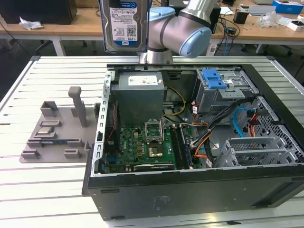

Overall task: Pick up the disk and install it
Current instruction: 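Pick up the disk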

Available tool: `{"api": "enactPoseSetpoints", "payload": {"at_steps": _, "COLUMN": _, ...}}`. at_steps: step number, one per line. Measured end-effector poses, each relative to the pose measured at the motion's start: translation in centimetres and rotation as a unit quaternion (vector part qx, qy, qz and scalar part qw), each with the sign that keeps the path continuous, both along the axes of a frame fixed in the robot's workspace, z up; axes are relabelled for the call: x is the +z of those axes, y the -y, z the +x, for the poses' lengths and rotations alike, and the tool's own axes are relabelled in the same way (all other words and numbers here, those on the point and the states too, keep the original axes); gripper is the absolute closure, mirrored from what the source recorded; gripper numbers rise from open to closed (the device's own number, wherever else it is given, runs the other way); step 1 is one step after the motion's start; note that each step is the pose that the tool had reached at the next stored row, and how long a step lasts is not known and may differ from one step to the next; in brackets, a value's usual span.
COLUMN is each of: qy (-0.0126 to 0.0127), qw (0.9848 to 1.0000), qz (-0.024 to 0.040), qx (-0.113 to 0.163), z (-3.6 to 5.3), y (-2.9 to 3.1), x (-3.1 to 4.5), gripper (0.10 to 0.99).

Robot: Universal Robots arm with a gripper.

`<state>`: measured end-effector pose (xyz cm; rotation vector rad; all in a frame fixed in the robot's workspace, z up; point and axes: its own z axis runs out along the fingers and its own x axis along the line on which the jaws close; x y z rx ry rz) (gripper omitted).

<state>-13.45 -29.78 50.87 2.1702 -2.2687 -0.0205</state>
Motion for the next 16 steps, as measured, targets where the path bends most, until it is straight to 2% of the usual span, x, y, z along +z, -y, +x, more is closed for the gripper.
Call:
{"api": "enactPoseSetpoints", "payload": {"at_steps": 3, "qy": -0.0001, "qw": 1.0000, "qz": 0.0000, "qx": 0.000, "z": 0.01, "y": 1.01, "x": 0.00, "gripper": 0.718}}
{"api": "enactPoseSetpoints", "payload": {"at_steps": 5, "qy": 0.0000, "qw": 1.0000, "qz": 0.0000, "qx": 0.000, "z": 0.01, "y": 2.55, "x": -0.01, "gripper": 0.718}}
{"api": "enactPoseSetpoints", "payload": {"at_steps": 9, "qy": 0.0000, "qw": 1.0000, "qz": -0.0001, "qx": 0.000, "z": 0.01, "y": 3.81, "x": -0.01, "gripper": 0.718}}
{"api": "enactPoseSetpoints", "payload": {"at_steps": 10, "qy": 0.0000, "qw": 1.0000, "qz": -0.0002, "qx": 0.000, "z": 0.01, "y": 4.39, "x": -0.02, "gripper": 0.718}}
{"api": "enactPoseSetpoints", "payload": {"at_steps": 16, "qy": 0.0000, "qw": 1.0000, "qz": -0.0006, "qx": 0.000, "z": 0.03, "y": 5.73, "x": -0.03, "gripper": 0.718}}
